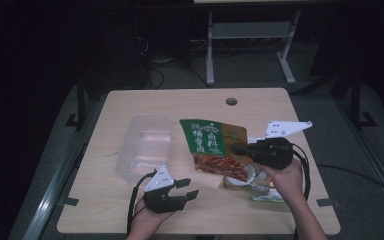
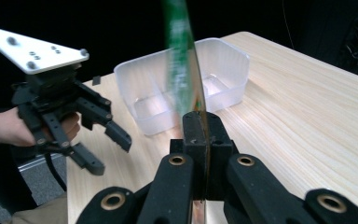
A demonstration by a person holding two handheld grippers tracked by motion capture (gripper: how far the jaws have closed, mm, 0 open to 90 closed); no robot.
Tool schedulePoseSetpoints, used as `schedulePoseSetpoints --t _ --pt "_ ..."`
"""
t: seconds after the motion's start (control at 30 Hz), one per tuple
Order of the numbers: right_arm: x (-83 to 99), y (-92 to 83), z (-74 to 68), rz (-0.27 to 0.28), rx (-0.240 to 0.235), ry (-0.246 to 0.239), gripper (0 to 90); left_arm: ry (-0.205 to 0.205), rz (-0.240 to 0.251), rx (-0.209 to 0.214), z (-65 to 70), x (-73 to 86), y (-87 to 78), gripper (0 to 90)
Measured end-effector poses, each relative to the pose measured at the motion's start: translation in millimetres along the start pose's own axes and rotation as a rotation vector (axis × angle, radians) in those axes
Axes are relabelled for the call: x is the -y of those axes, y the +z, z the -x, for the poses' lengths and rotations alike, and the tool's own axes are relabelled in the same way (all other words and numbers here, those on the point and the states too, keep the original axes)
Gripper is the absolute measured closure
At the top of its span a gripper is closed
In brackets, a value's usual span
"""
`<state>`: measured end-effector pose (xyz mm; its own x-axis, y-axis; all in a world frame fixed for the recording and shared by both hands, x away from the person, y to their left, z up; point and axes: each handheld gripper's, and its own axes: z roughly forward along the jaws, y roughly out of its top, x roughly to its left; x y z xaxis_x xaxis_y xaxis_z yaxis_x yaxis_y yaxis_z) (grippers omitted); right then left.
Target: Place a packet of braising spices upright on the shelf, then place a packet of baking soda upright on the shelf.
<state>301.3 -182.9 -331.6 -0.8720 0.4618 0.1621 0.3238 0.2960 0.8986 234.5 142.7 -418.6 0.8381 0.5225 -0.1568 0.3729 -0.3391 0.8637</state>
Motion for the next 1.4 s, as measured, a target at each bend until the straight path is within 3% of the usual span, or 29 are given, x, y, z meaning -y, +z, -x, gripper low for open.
schedulePoseSetpoints --t 0.17,0.53,0.87,1.4 --pt "-12.8 4.6 4.3 -0.035 0.029 -0.002 90.0 0.026 0.006 0.006 2.2 -0.4 0.7 50.9" --pt "-33.6 16.0 8.6 -0.053 0.009 0.001 90.0 0.107 -0.029 0.038 5.7 1.2 12.6 46.1" --pt "-43.0 31.7 13.9 -0.063 0.014 0.002 90.0 0.088 -0.044 0.011 1.6 2.5 16.8 30.3" --pt "-55.2 40.2 12.3 -0.052 0.006 -0.008 90.0 0.105 -0.05 0.004 4.3 3.2 19.6 28.2"
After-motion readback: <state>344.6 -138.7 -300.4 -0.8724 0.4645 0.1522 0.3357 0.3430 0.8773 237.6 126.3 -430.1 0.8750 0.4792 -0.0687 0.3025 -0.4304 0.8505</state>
